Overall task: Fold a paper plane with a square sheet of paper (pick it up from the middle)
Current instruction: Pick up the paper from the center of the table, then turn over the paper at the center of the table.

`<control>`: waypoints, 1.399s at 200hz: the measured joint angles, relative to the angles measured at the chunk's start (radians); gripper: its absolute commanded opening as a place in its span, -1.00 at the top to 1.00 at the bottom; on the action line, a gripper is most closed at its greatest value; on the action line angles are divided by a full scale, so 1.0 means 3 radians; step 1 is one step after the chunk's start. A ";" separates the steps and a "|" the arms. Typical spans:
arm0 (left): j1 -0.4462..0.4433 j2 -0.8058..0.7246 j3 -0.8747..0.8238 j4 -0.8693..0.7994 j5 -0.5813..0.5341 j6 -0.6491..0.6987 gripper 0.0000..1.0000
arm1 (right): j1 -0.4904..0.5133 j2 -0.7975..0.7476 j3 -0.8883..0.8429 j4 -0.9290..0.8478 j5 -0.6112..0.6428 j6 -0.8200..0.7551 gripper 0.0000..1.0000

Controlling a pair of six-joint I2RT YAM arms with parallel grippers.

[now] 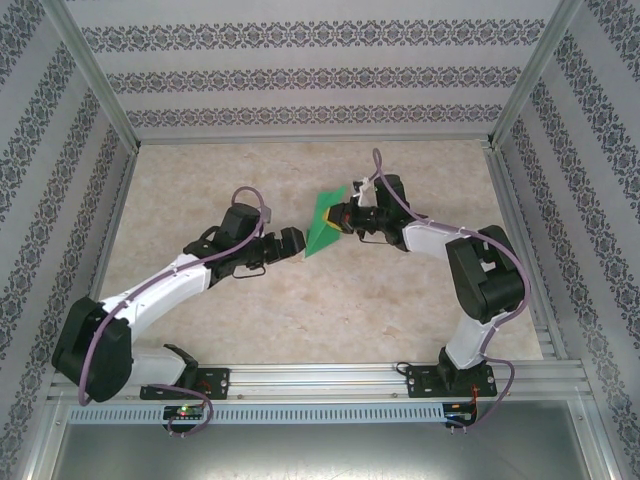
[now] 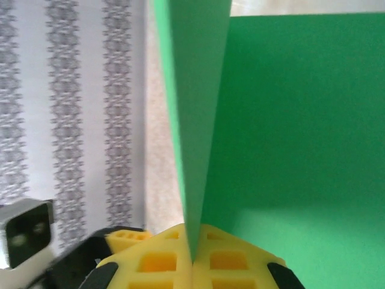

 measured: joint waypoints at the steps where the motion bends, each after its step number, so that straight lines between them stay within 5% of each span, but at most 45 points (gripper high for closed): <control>1: 0.0003 -0.0003 -0.0001 0.0008 0.0006 -0.0005 -1.00 | 0.0000 0.0000 0.0004 0.0011 -0.0008 0.0010 0.93; 60: 0.0033 0.0159 -0.0273 0.1008 0.0584 -0.0763 -0.98 | 0.0053 0.0225 0.0114 0.1230 -0.0463 0.0989 0.90; 123: 0.0228 0.0261 -0.0323 0.1832 0.0729 -0.1228 -0.87 | 0.0134 0.0273 0.0120 0.1452 -0.0610 0.1249 0.90; 177: 0.0275 0.0261 -0.0324 0.1982 0.0757 -0.1335 -0.42 | 0.0134 0.0272 0.0120 0.1423 -0.0647 0.1247 0.90; 237: 0.0295 0.0284 -0.0324 0.2013 0.0801 -0.1357 0.37 | 0.0135 0.0272 0.0120 0.1300 -0.0688 0.1222 0.87; 280: 0.0295 0.0345 -0.0310 0.1921 0.0816 -0.1263 0.73 | 0.0131 0.0261 0.0120 0.1127 -0.0701 0.1133 0.49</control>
